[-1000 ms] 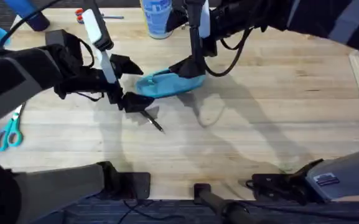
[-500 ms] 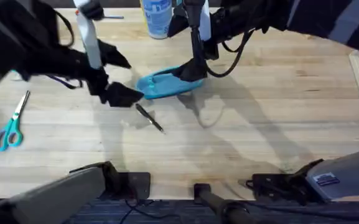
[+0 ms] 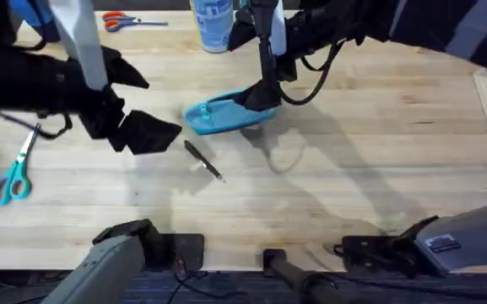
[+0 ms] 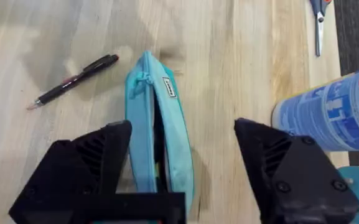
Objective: Unzip the bag, pick up the pens from the table one at a time and place them inside, then zip the bag closed.
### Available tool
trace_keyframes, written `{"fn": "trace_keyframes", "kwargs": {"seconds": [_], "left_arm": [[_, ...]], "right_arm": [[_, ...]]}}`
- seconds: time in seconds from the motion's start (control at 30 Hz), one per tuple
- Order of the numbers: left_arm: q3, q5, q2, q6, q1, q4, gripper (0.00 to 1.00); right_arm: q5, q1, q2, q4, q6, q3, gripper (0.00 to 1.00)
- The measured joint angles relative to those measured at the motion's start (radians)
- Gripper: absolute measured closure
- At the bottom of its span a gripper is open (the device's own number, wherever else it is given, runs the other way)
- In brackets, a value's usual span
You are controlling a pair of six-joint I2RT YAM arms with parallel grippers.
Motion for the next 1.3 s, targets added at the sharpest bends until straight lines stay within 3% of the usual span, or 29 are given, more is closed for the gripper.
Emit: {"fn": "trace_keyframes", "kwargs": {"seconds": [0.27,0.6,0.7,0.77,0.87,0.9,1.1,1.3], "left_arm": [[0.0,0.014,-0.123,-0.1,0.0,-0.034,0.007],[0.0,0.028,-0.143,-0.125,0.0,-0.034,0.007],[0.0,0.029,-0.143,-0.128,0.0,-0.034,0.007],[0.0,0.029,-0.143,-0.129,0.0,-0.034,0.006],[0.0,0.029,-0.143,-0.129,0.0,-0.034,0.006],[0.0,0.029,-0.143,-0.129,0.0,-0.034,0.006],[0.0,0.029,-0.143,-0.129,0.0,-0.034,0.006],[0.0,0.028,-0.143,-0.129,0.0,-0.034,0.006]], "right_arm": [[0.0,0.0,0.0,0.0,0.0,0.0,0.005],[0.0,0.0,0.0,0.0,0.0,0.0,0.03],[0.0,0.0,0.0,-0.001,0.002,0.0,0.247],[0.0,0.0,0.0,-0.001,0.001,0.0,0.472],[0.0,0.0,0.0,-0.001,0.004,0.0,0.897],[0.0,0.0,0.0,-0.002,0.008,0.0,0.951],[0.011,0.0,0.0,-0.006,0.057,0.001,0.972],[0.129,0.005,0.0,-0.154,0.096,0.082,0.972]]}}
